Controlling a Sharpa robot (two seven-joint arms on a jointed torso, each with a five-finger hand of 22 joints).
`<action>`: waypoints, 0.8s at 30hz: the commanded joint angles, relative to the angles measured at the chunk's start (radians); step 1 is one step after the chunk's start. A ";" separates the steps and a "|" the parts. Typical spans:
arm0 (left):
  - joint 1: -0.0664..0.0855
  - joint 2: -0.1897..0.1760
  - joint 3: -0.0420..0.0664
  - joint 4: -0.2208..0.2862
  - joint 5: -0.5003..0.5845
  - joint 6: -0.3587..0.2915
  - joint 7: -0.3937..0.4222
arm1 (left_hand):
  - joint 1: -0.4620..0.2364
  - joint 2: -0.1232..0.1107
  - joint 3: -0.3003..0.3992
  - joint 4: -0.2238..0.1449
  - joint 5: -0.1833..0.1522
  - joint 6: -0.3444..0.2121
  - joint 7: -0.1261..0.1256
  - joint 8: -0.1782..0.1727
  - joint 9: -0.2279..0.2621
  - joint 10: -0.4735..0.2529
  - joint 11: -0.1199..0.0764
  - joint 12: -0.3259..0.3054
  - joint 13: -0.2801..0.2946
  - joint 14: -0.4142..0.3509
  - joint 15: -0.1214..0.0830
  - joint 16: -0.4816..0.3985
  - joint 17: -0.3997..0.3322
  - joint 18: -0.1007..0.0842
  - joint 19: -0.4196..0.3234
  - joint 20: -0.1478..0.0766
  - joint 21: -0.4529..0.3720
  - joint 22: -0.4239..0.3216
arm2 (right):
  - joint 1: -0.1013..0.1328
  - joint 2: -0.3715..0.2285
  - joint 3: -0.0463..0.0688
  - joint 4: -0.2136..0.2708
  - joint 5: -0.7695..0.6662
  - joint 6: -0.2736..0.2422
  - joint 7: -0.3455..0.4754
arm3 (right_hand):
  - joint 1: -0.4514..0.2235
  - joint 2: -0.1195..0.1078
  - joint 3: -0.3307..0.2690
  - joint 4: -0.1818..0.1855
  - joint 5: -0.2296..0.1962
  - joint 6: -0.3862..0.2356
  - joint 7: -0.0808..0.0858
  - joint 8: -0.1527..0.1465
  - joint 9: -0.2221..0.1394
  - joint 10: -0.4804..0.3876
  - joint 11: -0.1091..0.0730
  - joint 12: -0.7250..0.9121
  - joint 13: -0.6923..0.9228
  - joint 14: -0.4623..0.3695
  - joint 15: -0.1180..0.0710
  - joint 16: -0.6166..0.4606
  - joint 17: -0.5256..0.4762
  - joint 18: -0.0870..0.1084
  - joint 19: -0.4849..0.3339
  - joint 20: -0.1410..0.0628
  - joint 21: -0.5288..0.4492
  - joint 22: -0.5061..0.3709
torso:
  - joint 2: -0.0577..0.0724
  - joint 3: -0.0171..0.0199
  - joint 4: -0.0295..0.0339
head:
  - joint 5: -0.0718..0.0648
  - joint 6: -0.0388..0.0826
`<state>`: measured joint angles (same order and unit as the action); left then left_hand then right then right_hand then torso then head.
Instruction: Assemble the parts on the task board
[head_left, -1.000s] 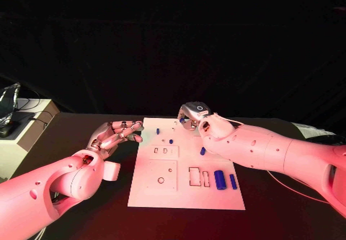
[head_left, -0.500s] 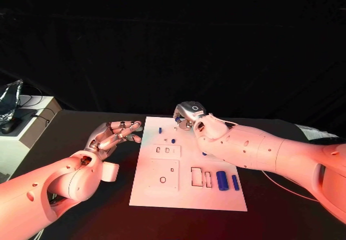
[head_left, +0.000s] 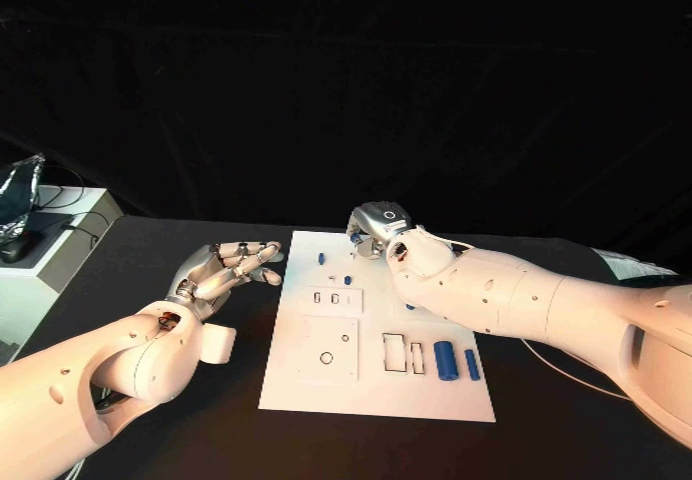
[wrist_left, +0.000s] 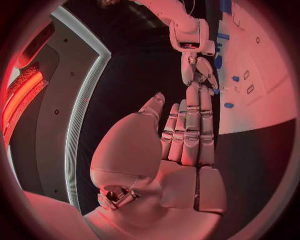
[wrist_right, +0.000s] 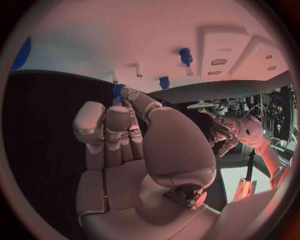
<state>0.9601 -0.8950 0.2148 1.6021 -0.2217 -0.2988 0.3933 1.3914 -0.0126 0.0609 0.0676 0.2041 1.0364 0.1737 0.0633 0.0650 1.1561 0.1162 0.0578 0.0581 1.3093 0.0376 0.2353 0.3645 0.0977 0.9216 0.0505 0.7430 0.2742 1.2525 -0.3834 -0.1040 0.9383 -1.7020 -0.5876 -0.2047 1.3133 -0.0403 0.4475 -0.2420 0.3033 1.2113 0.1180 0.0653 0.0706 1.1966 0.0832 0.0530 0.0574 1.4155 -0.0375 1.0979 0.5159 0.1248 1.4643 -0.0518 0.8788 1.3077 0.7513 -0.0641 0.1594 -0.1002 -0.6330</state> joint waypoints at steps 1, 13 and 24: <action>0.000 0.001 0.001 -0.001 -0.005 0.015 0.006 | -0.004 0.009 -0.006 0.001 -0.004 -0.006 0.001 0.000 -0.001 -0.005 -0.001 0.001 0.001 0.003 0.006 -0.003 0.001 0.003 -0.002 0.004 0.003 -0.002 | 0.000 -0.001 0.000 -0.001 -0.026 0.019 -0.016 | -0.002 0.008 0.002 -0.003 0.004 0.003 -0.001 -0.001 0.001 0.099 -0.032 0.006 0.004 -0.005 -0.004 0.001 0.001 0.019 0.061 -0.004 -0.007 0.070 | 0.001 -0.0011 -0.0004 | -0.001 -0.001; 0.000 0.001 0.001 -0.003 -0.005 0.015 0.005 | -0.004 0.009 -0.006 0.001 -0.004 -0.006 0.001 0.000 -0.001 -0.005 -0.001 0.001 0.001 0.003 0.006 -0.003 0.001 0.003 -0.002 0.004 0.003 -0.002 | -0.002 -0.002 0.000 -0.009 -0.033 0.048 -0.021 | -0.004 0.007 0.003 -0.003 0.008 0.003 -0.002 -0.001 0.001 0.099 -0.032 0.006 0.004 -0.005 -0.005 0.001 0.001 0.019 0.061 -0.004 -0.012 0.076 | 0.004 -0.0020 0.0027 | -0.001 -0.002; 0.000 0.000 0.001 0.000 -0.005 0.015 0.005 | -0.004 0.010 -0.007 0.000 -0.004 -0.007 0.001 0.000 -0.001 -0.006 0.000 0.001 0.001 0.003 0.006 -0.004 0.001 0.003 -0.003 0.004 0.005 -0.005 | -0.004 0.003 -0.001 -0.015 -0.031 0.053 -0.016 | -0.004 0.007 0.003 -0.002 0.007 0.003 -0.002 -0.001 0.001 0.098 -0.032 0.006 0.004 -0.005 -0.005 0.001 0.001 0.019 0.062 -0.004 -0.014 0.078 | 0.005 -0.0037 0.0030 | 0.003 -0.006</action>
<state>0.9601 -0.8958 0.2153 1.5985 -0.2234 -0.2988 0.3929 1.3914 -0.0126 0.0608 0.0674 0.2040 1.0364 0.1737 0.0633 0.0649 1.1561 0.1162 0.0578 0.0581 1.3093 0.0376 0.2352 0.3643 0.0977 0.9202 0.0519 0.7437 0.2704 1.2501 -0.3817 -0.1040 0.9246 -1.7190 -0.5549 -0.2206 1.3083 -0.0455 0.4472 -0.2444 0.3075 1.2113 0.1179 0.0653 0.0705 1.1966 0.0832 0.0555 0.0574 1.4156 -0.0375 1.0979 0.5155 0.1337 1.4625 -0.0499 0.8681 1.3074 0.7559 -0.0673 0.1624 -0.0975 -0.6382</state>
